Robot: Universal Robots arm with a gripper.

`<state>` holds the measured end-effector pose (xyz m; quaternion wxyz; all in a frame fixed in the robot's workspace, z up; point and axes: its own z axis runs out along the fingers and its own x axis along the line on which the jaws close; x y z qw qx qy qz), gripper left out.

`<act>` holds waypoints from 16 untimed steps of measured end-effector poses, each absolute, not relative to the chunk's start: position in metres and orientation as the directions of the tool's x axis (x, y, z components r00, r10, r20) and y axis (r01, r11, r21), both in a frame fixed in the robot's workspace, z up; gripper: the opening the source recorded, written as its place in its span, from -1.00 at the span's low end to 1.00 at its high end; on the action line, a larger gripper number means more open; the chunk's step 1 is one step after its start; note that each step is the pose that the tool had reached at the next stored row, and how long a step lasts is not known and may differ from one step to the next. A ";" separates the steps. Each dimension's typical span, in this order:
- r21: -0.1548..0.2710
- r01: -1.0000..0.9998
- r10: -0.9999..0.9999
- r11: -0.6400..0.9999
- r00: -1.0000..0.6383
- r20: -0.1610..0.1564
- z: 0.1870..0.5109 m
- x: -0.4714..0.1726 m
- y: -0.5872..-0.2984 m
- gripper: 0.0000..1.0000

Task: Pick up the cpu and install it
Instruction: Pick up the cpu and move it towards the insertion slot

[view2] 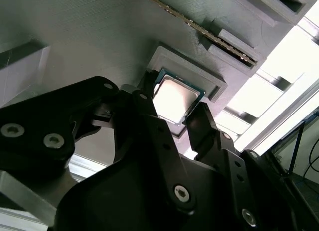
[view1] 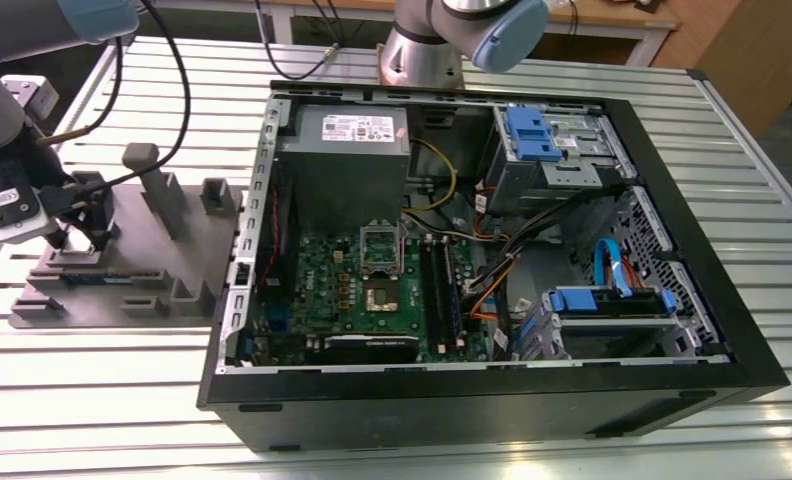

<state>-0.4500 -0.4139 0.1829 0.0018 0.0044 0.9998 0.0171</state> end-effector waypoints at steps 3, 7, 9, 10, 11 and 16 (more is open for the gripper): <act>0.034 0.009 0.009 0.999 -1.000 -0.003 0.183 -0.450 -0.414 -0.06; 0.034 0.009 0.009 0.999 -1.000 -0.003 0.183 -0.450 -0.414 -0.06; 0.034 0.009 0.009 0.999 -1.000 -0.004 0.183 -0.450 -0.414 -0.06; 0.034 0.009 0.009 0.999 -1.000 -0.004 0.183 -0.450 -0.414 -0.06; 0.034 0.009 0.009 0.999 -1.000 -0.004 0.184 -0.450 -0.414 -0.06; 0.034 0.009 0.009 0.999 -1.000 -0.003 0.188 -0.450 -0.414 -0.06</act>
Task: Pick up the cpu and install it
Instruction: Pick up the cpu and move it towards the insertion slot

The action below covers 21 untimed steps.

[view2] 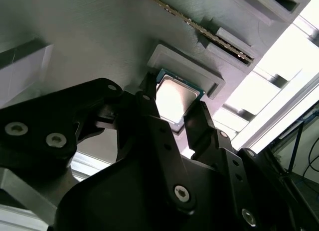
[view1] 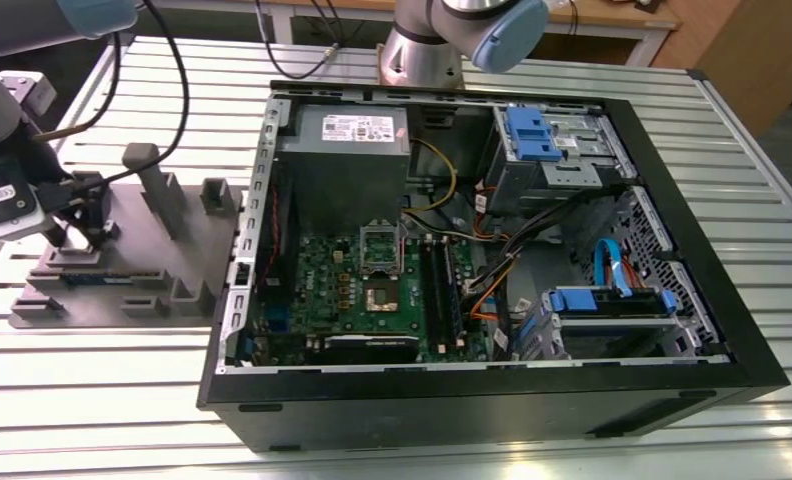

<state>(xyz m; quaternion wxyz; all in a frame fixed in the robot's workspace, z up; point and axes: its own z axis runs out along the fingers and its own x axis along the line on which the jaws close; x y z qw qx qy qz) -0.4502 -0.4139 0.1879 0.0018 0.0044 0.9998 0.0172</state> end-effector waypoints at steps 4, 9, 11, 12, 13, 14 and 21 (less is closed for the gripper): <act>0.035 0.009 0.009 0.999 -1.000 -0.004 0.190 -0.450 -0.414 -0.06; 0.034 0.009 0.009 0.999 -1.000 -0.003 0.191 -0.450 -0.414 -0.06; 0.034 0.009 0.009 0.999 -1.000 -0.003 0.191 -0.450 -0.414 -0.06; 0.034 0.009 0.009 0.999 -1.000 -0.003 0.191 -0.450 -0.414 -0.06; 0.034 0.009 0.009 0.999 -1.000 -0.003 0.191 -0.450 -0.414 -0.06; 0.034 0.009 0.009 0.999 -1.000 -0.004 0.193 -0.450 -0.414 -0.06; 0.034 0.009 0.009 0.999 -1.000 -0.004 0.196 -0.450 -0.414 -0.06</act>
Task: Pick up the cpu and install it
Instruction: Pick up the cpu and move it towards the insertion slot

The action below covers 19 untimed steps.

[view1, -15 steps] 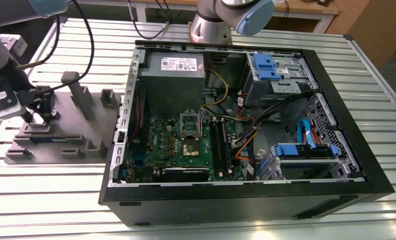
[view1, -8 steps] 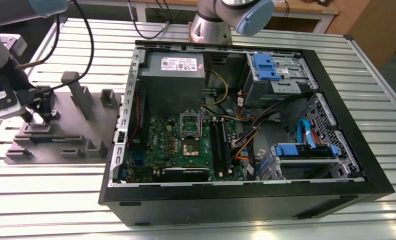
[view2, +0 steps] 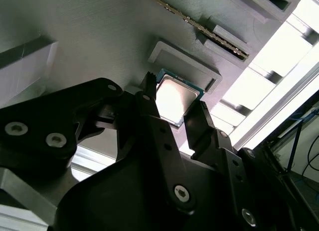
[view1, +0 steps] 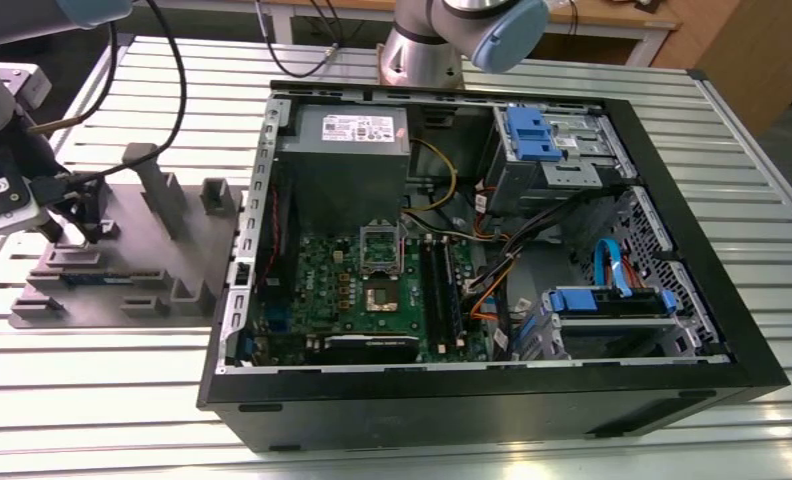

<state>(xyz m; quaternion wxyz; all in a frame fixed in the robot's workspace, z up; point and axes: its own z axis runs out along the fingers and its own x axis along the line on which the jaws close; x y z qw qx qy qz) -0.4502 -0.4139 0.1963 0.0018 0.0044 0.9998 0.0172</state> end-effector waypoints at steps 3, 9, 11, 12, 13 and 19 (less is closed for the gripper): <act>0.034 0.009 0.009 0.999 -1.000 -0.003 0.197 -0.450 -0.414 -0.06; 0.034 0.009 0.009 0.999 -1.000 -0.004 0.200 -0.450 -0.414 -0.06; 0.034 0.009 0.009 0.999 -1.000 -0.004 0.201 -0.450 -0.414 -0.06; 0.034 0.009 0.009 0.999 -1.000 -0.004 0.202 -0.450 -0.414 -0.06; 0.034 0.009 0.009 0.999 -1.000 -0.004 0.202 -0.450 -0.414 -0.06; 0.034 0.009 0.009 0.999 -1.000 -0.003 0.203 -0.450 -0.414 -0.06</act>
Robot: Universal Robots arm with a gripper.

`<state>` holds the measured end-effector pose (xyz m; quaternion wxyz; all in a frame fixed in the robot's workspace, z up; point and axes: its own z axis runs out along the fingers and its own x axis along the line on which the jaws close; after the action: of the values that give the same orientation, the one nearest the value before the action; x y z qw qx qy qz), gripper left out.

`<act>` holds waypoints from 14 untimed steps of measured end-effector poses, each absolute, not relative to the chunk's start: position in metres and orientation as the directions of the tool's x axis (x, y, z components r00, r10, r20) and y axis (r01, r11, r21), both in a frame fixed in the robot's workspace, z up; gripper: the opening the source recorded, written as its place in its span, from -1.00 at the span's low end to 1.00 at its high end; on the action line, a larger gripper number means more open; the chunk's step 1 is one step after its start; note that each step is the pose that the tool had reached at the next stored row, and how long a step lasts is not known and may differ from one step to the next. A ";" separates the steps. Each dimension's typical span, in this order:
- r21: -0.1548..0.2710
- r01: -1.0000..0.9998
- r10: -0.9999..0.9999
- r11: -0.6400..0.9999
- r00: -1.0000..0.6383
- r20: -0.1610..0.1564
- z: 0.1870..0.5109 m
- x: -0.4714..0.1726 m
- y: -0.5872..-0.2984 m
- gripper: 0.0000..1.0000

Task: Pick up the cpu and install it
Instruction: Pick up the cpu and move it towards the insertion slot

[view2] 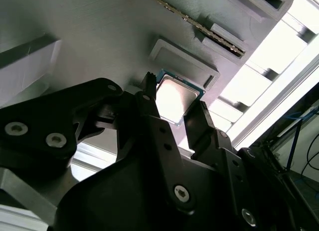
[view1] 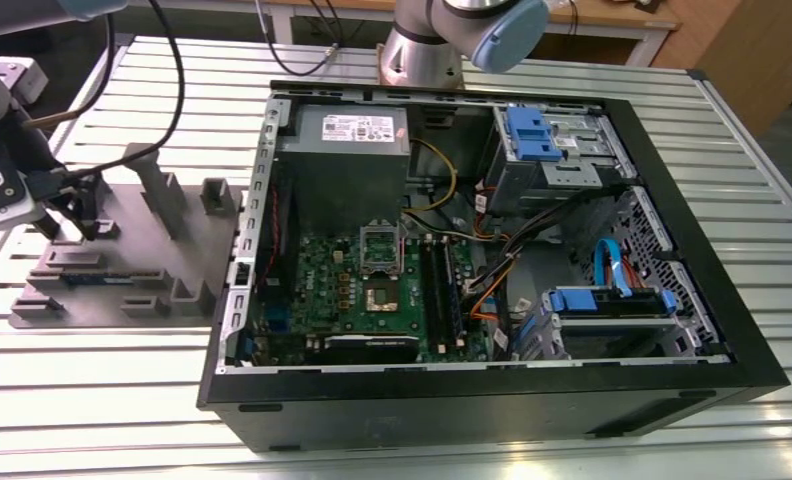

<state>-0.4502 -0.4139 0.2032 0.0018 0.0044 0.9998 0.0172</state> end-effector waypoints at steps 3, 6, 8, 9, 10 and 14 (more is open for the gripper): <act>0.035 0.009 0.009 0.999 -1.000 -0.004 0.204 -0.450 -0.414 -0.06; 0.034 0.009 0.009 0.999 -1.000 -0.004 0.205 -0.450 -0.414 -0.06; 0.034 0.009 0.009 0.999 -1.000 -0.004 0.206 -0.450 -0.414 -0.06; 0.034 0.009 0.009 0.999 -1.000 -0.004 0.206 -0.450 -0.414 -0.06; 0.035 0.009 0.009 0.999 -1.000 -0.004 0.206 -0.450 -0.414 -0.06; 0.034 0.009 0.009 0.999 -1.000 -0.003 0.207 -0.450 -0.414 -0.06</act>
<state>-0.4502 -0.4139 0.2071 0.0017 0.0044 0.9998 0.0171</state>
